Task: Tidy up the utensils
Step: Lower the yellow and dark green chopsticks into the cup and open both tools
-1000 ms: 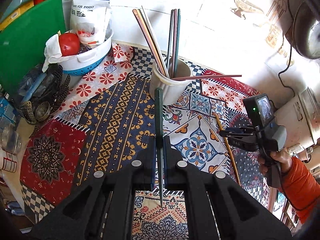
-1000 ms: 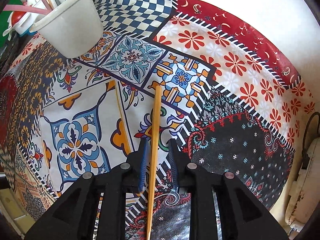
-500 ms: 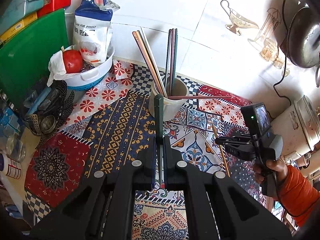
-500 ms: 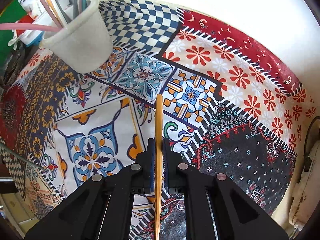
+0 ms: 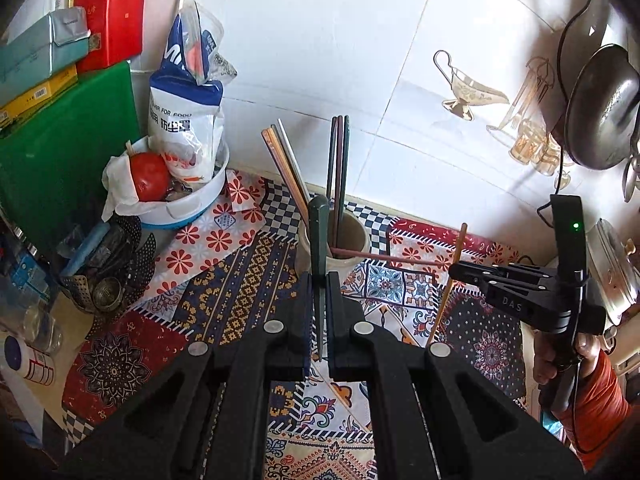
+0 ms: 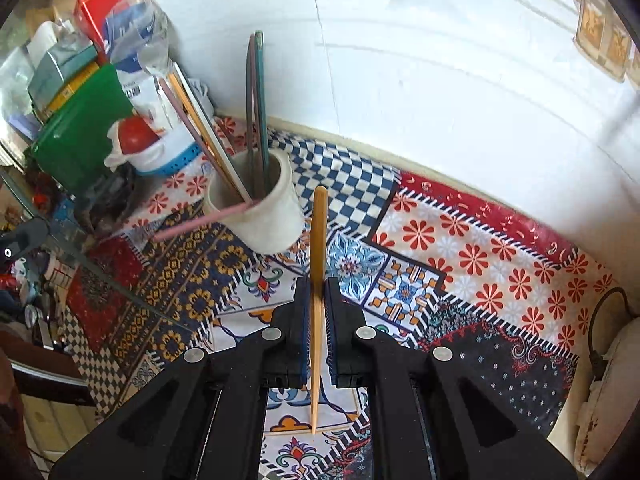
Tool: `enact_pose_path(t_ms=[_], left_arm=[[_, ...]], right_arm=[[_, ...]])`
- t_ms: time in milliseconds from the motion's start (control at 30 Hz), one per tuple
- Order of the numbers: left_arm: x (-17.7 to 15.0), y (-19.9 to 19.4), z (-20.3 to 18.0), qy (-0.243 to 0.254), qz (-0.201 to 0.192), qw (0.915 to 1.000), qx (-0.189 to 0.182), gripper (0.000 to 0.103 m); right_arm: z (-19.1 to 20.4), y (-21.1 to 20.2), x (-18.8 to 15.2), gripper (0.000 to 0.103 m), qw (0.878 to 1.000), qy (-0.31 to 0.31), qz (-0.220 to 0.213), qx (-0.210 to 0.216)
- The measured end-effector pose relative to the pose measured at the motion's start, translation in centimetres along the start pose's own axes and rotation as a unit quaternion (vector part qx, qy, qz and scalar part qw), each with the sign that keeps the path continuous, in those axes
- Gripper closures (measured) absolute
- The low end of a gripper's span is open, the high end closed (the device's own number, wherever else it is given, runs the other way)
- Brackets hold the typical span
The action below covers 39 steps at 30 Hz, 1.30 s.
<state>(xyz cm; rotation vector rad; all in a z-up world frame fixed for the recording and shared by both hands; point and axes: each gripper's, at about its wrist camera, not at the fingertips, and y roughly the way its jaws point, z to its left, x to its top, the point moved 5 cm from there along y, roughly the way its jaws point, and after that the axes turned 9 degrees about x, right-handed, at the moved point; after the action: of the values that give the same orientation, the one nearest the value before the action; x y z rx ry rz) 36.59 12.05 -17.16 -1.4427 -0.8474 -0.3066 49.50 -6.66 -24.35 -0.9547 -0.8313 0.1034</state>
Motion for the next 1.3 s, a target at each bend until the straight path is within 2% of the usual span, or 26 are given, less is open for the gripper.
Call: enact_pose_path(t_ms=[467, 667, 767, 1000, 1167, 1300], left_arm=[[6.8, -0.3, -0.9, -0.007, -0.055, 0.9985, -0.001, 0.099], [9.6, 0.5, -1.7, -0.003, -0.078, 0.9969, 0.008, 0.099], [10.0, 2.0, -1.9, 0.001, -0.077, 0.9968, 0.021, 0.099], [8.7, 7.1, -1.8, -0.006, -0.038, 0.9984, 0.043, 0.099], [7.4, 9.0, -1.8, -0.007, -0.010, 0.9994, 0.033, 0.099], [6.9, 9.0, -2.0, -0.006, 0.004, 0.9996, 0.028, 0.099]], right_arm=[[2.1, -6.2, 8.5, 0.097, 0.991, -0.039, -0.127, 0.009], [4.0, -7.0, 11.4, 0.097, 0.986, -0.058, -0.155, 0.029], [4.8, -5.3, 11.7, 0.097, 0.987, -0.073, -0.144, 0.024], [4.9, 0.2, 10.4, 0.097, 0.993, -0.081, -0.085, 0.010], [5.1, 2.5, 9.5, 0.097, 0.995, -0.087, -0.049, 0.010], [5.5, 2.8, 8.8, 0.096, 0.995, -0.098, -0.026, 0.000]])
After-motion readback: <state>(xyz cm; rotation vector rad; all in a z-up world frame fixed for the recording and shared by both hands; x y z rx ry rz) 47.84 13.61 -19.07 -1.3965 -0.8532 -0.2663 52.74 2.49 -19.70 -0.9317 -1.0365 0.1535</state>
